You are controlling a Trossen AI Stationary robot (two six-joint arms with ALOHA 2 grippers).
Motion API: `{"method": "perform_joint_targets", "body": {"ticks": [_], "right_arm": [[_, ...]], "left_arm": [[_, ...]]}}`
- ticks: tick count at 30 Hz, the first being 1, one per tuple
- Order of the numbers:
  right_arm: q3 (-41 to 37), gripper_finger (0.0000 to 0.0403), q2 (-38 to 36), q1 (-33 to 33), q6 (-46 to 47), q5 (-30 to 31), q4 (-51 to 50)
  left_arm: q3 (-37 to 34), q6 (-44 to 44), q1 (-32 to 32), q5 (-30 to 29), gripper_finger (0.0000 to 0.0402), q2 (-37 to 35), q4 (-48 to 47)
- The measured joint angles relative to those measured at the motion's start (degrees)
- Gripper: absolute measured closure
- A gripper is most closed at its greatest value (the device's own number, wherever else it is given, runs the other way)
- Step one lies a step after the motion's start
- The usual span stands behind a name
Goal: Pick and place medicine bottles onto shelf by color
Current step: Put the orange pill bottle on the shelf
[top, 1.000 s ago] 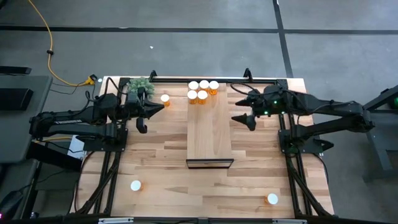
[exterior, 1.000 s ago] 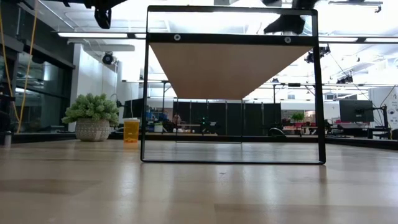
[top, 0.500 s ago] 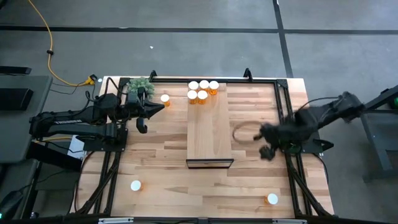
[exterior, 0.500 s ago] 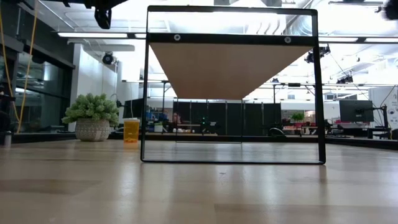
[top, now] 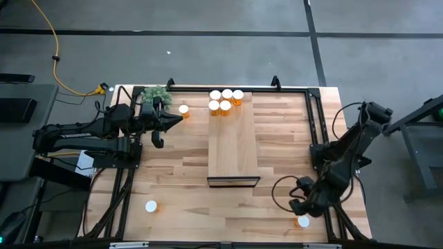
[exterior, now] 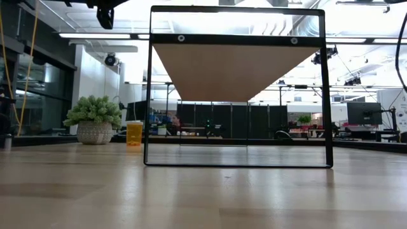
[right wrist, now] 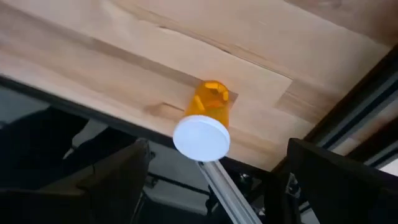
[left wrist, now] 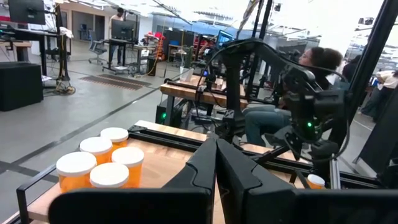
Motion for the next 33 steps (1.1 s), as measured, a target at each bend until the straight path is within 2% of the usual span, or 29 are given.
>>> {"method": "perform_joint_targets", "body": {"ticks": [5, 9, 17, 20, 33], "right_arm": [[1.01, 0.0034, 5.44, 0.38, 1.42, -0.03, 3.79], [1.09, 0.0034, 9.40, 0.38, 1.33, -2.58, 6.41], [1.09, 0.0034, 14.38, 0.51, 2.38, -3.40, 10.81], [1.09, 0.0037, 16.30, 0.64, 2.38, -6.08, 12.40], [1.09, 0.0130, 17.88, 0.77, 2.36, -7.72, 12.78]], "left_arm": [[0.00, -0.87, 0.00, 0.02, 0.0401, 0.00, 0.00], [0.00, -1.35, 0.00, 0.01, 0.0401, -0.01, 0.00], [0.00, -1.99, 0.00, 0.02, 0.0401, 0.00, 0.02], [0.00, -2.94, 0.00, 0.02, 0.0401, 0.00, 0.01], [0.00, -2.87, 0.00, 0.02, 0.0401, -0.02, 0.02]]}}
